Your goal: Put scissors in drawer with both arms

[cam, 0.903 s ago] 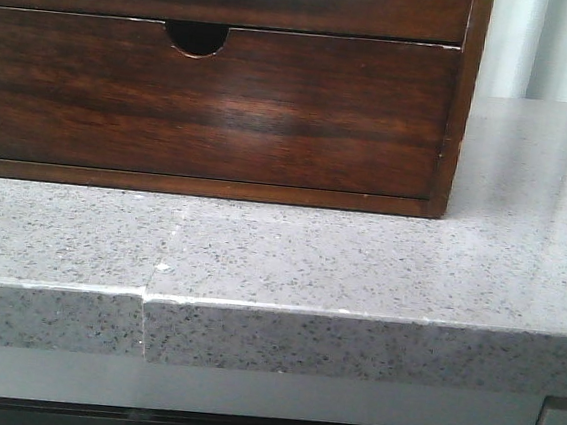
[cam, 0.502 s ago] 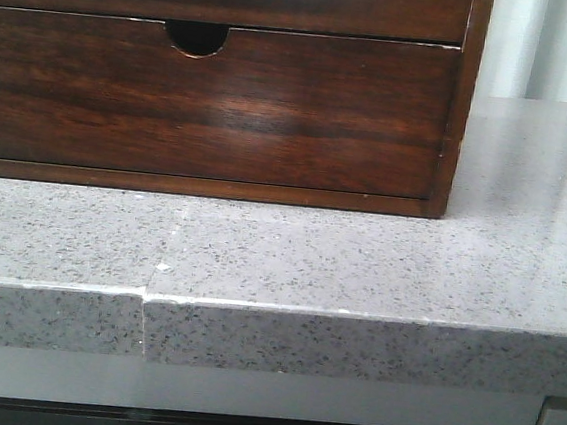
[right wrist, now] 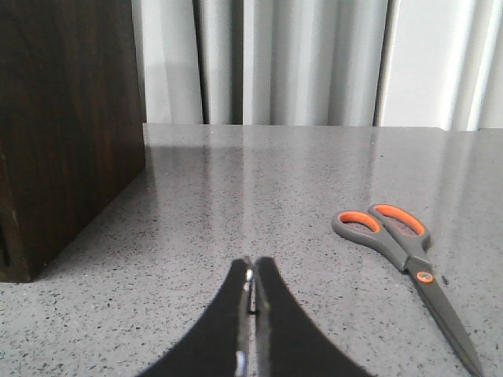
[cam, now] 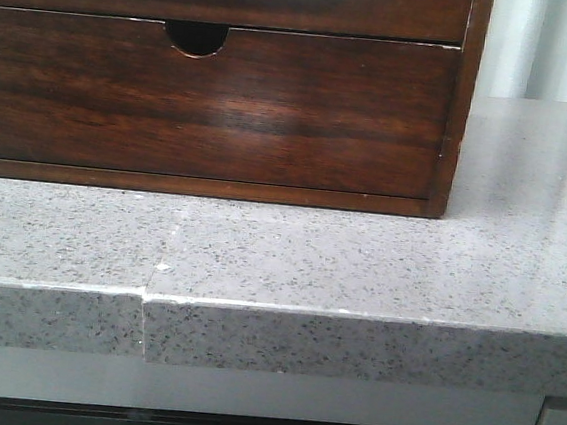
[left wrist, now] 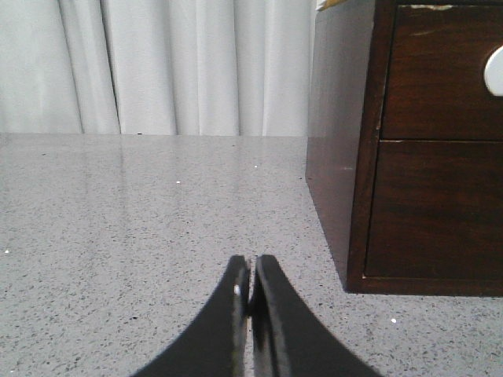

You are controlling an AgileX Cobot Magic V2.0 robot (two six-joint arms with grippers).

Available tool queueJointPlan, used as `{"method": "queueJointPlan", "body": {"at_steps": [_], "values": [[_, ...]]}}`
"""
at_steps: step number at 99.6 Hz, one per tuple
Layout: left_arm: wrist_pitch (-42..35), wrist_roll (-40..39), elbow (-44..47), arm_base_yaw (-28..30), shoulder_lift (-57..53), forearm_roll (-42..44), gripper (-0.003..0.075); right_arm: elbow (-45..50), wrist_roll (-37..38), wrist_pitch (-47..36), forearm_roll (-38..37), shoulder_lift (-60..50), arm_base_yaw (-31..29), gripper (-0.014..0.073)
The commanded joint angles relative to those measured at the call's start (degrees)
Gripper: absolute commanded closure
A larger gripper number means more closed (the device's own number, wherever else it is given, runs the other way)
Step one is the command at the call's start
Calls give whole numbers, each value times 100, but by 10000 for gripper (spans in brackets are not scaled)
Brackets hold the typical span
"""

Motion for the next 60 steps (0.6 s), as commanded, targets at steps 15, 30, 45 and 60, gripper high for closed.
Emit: {"method": "queueJointPlan", "body": {"at_steps": [15,30,45,60], "values": [[-532,-58,177,-37,-183,-16,741,19,14,-421,195,-123,-24,662],[-458,-68,-173,-37,-183,-356,741,-416,14,62,563,-123,-24,662],[192,-68,-938,-37,-83,-429,741,-1229,14,903,563,-47,-24,662],[932,-68,-1815,-37,364,-429,741,-2058,14,1488,551,395,-24,662]]}}
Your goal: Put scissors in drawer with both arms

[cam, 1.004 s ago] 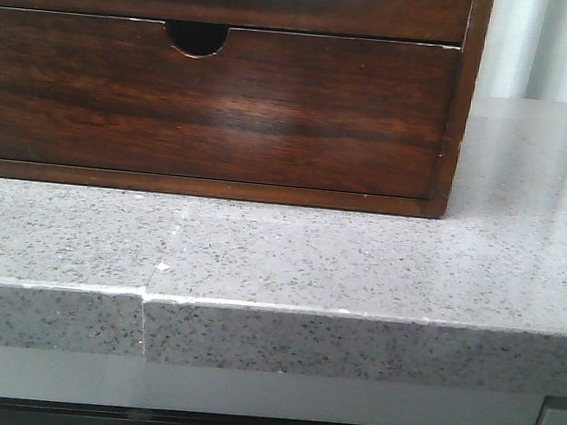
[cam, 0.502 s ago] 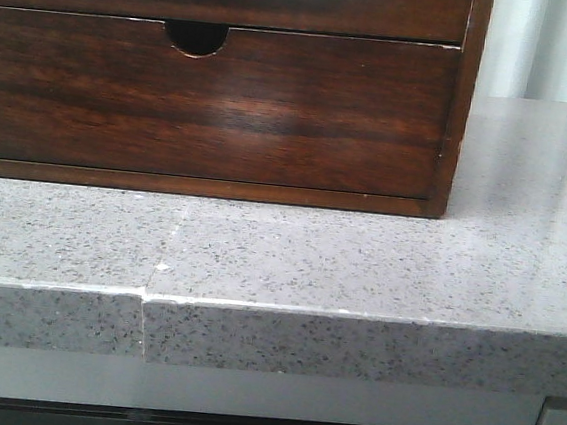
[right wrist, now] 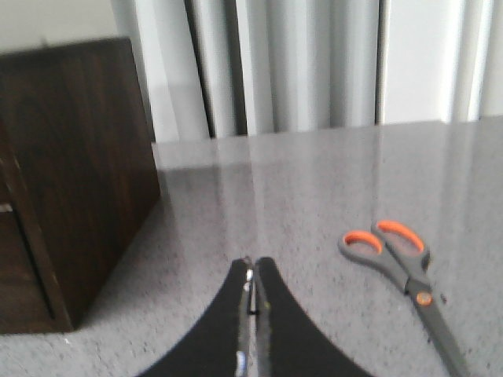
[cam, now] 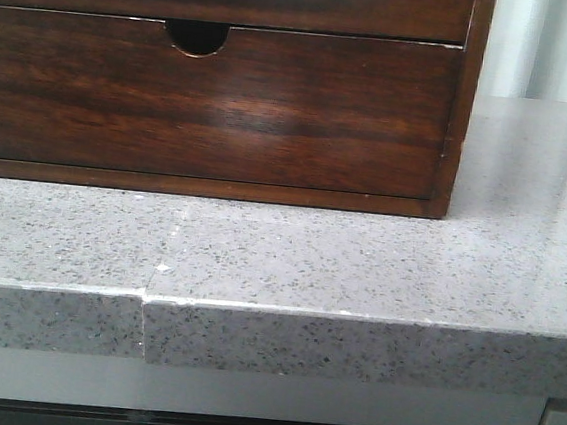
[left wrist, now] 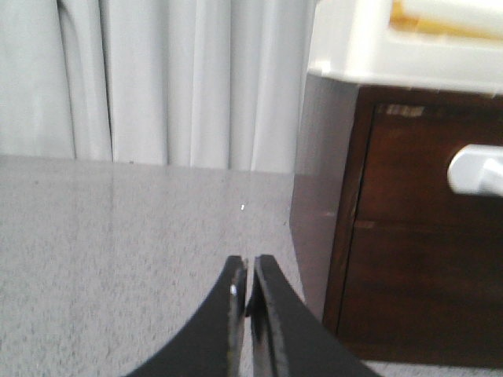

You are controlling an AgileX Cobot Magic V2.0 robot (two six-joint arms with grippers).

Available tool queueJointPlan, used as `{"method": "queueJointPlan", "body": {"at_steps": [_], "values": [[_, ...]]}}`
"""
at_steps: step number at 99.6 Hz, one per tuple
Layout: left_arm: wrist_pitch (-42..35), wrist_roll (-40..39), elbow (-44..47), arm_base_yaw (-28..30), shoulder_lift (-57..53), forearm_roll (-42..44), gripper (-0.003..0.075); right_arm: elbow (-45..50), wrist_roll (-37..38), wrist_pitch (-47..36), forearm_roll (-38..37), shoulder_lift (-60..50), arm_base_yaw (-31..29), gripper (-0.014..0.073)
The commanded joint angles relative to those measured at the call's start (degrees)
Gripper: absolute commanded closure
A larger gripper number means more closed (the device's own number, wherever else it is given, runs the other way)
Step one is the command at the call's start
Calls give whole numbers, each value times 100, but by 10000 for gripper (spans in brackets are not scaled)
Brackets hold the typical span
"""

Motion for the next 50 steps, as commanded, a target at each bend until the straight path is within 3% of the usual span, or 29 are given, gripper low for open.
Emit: {"method": "queueJointPlan", "body": {"at_steps": [1,30,50], "values": [[-12,-68,-662,-37,329,-69,741,-684,-11,-66,-1,389,-24,662],[1130,-68,-2247,-37,1749,-69,741,-2274,-581,1113,-89,1948,-24,662],[1284,-68,-2758,-37,2271,-69,741,-2686,-581,1074,-89,2519,-24,662]]}}
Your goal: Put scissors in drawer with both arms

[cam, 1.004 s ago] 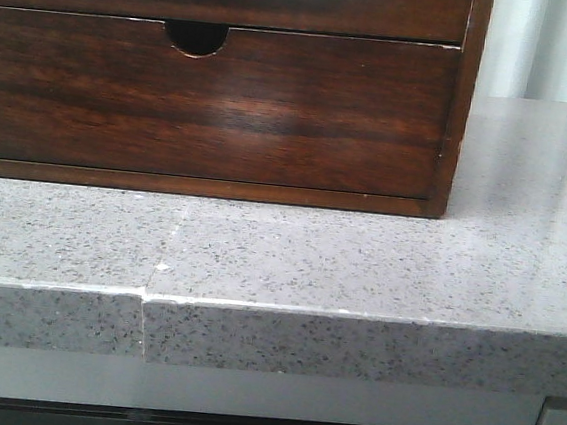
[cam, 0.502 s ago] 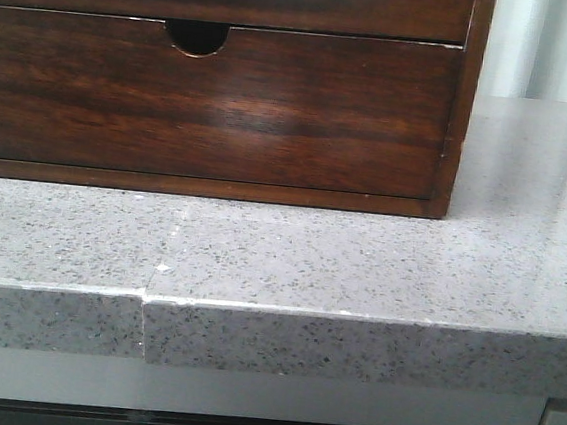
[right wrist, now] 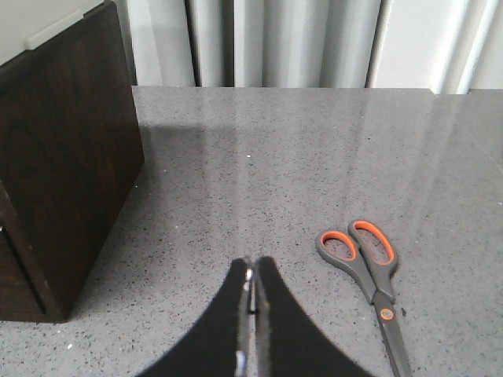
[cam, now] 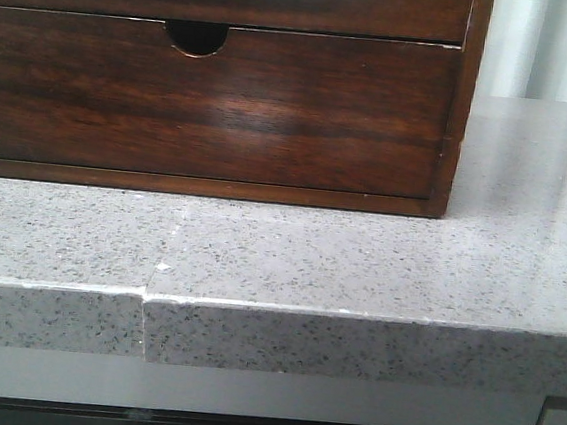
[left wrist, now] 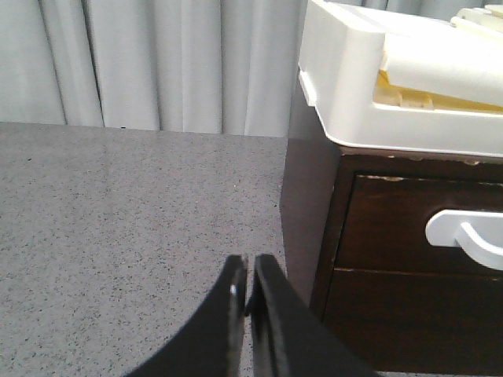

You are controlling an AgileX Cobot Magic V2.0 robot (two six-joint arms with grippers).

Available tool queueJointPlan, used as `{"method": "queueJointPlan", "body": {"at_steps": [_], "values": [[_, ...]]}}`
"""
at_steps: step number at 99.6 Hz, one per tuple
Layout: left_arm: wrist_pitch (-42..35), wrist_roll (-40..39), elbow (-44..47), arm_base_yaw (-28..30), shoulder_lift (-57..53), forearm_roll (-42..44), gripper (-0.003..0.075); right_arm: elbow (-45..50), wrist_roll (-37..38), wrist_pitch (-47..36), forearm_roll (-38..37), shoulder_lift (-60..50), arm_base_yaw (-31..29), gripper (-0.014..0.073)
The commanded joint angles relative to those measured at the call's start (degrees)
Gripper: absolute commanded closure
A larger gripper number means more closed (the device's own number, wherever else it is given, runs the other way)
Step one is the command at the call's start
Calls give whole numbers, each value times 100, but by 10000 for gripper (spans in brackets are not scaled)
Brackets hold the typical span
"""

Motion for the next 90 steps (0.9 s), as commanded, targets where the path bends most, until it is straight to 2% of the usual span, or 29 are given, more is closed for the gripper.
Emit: {"method": "queueJointPlan", "body": {"at_steps": [1,66,76,83,90], "values": [[-392,-68,-261,-37,221,-58,741,-252,-72,-455,-54,223,-24,662],[-397,-68,-261,-37,286,-58,740,-252,-72,-483,-54,290,-24,662],[-412,-68,-261,-37,286,161,734,-252,-72,-483,-54,290,-24,658],[-412,-68,-261,-37,286,317,672,-252,-72,-491,-54,290,-24,610],[-412,-68,-261,-37,286,469,540,-252,-72,-526,-113,290,-24,507]]}}
